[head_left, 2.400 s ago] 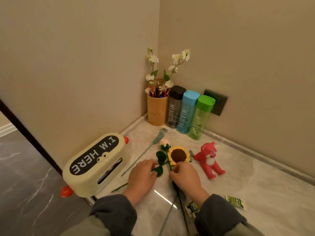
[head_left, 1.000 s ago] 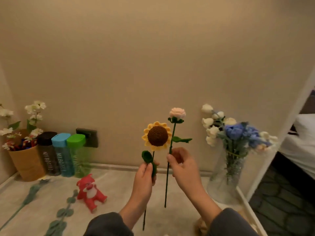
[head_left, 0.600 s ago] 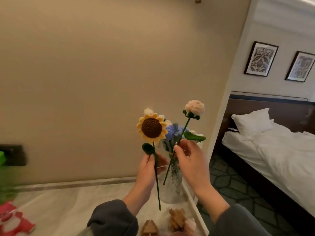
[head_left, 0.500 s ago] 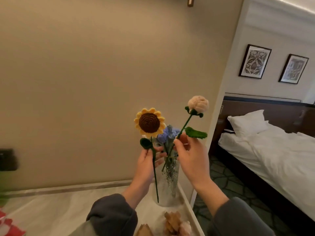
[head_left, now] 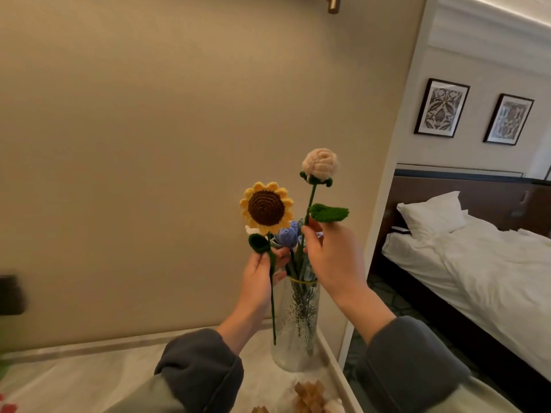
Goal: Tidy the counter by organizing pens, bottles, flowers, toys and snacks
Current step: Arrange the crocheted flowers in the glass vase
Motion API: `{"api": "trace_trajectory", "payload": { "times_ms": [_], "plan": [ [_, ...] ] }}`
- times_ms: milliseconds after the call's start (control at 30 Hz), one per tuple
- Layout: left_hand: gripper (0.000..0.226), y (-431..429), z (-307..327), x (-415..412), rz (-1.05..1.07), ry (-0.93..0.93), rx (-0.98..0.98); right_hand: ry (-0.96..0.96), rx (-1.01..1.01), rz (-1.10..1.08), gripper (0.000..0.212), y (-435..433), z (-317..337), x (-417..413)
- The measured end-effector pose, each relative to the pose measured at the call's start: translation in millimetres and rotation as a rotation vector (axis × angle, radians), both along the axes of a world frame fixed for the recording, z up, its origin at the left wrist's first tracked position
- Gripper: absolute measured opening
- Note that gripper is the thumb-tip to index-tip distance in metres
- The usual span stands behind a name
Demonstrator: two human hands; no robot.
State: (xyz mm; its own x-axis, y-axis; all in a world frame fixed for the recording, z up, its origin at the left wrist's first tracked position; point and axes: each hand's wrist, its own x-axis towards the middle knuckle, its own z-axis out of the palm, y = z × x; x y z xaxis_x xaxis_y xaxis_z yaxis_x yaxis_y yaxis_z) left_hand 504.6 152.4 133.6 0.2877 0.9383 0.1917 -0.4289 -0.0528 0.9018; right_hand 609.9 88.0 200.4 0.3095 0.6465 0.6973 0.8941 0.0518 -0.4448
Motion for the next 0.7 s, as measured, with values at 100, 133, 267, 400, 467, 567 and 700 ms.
{"api": "trace_trajectory", "payload": {
  "times_ms": [100,133,267,400,467,567,700],
  "plan": [
    [0.032,-1.5,-0.8,1.5,-0.012,0.004,0.008,-0.033,-0.068,-0.036,0.028,2.3,-3.9,2.2],
    [0.032,-2.5,-1.2,2.3,-0.012,0.003,0.009,-0.044,-0.109,-0.049,0.027,3.5,-6.5,3.1],
    [0.030,-7.6,-4.7,3.6,-0.001,-0.014,-0.004,-0.116,-0.205,-0.126,0.021,7.6,-23.1,3.7],
    [0.030,-13.7,-13.2,-0.5,0.005,-0.012,-0.020,-0.170,-0.283,-0.200,0.029,14.5,-44.1,2.2],
    [0.030,-15.6,-17.2,-3.2,0.018,-0.005,-0.040,-0.142,-0.309,-0.221,0.034,18.0,-53.3,3.8],
    [0.029,-17.8,-23.3,-7.2,0.051,-0.006,-0.072,-0.136,-0.317,-0.217,0.036,19.7,-62.4,4.8],
    [0.030,-23.5,-28.4,-11.8,0.093,-0.027,-0.103,-0.139,-0.288,-0.215,0.035,20.8,-65.4,4.6]
  ]
}}
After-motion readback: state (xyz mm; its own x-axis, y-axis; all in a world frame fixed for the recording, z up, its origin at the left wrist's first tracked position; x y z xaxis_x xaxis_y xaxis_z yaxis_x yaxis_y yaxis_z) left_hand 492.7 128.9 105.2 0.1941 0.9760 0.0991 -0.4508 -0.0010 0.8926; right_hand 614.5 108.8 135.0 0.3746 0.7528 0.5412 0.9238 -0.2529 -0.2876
